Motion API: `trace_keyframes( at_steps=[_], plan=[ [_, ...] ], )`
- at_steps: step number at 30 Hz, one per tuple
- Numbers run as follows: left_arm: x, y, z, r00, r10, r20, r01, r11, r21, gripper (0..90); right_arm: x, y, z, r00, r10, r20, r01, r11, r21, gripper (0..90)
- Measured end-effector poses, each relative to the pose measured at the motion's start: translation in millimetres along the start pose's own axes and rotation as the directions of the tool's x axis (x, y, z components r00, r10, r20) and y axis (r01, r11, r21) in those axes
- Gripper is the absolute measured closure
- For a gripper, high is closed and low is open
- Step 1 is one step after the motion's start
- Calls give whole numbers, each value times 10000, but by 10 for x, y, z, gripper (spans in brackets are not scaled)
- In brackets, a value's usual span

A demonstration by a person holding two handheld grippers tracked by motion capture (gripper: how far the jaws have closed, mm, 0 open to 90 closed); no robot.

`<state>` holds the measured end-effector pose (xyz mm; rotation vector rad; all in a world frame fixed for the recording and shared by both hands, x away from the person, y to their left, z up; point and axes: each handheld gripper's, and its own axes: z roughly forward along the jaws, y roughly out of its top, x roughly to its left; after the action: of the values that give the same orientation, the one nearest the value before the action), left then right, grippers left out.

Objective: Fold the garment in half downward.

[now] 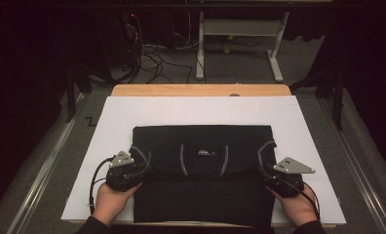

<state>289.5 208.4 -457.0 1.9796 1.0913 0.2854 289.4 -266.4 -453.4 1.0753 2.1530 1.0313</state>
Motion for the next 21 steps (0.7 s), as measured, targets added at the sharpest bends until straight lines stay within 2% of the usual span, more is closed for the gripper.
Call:
trace_keyframes(
  at_steps=[4, 9, 12, 19, 21],
  plan=[
    [10, -97, -2, 10000, 0, -16, 1, 9998, 204, 699, 59, -102, -67, 9997, -39, -234, 41, 9999, 114, 733],
    [35, -189, 42, 9998, -168, 64, 163, 9976, 667, 686, 109, -153, -104, 9996, -168, -246, 174, 9996, 211, 725],
    [46, -208, 37, 9993, -350, 165, 339, 9974, 636, 676, 97, -207, -80, 9995, -171, -282, 186, 9984, 534, 721],
    [16, -227, 17, 9991, -339, 263, 323, 9977, 591, 667, 87, -211, -86, 9994, -274, -193, 285, 9979, 587, 721],
    [19, -233, 16, 9993, -303, 219, 289, 9976, 634, 623, 85, -219, -82, 9993, -236, -275, 255, 9972, 701, 711]
  ],
)
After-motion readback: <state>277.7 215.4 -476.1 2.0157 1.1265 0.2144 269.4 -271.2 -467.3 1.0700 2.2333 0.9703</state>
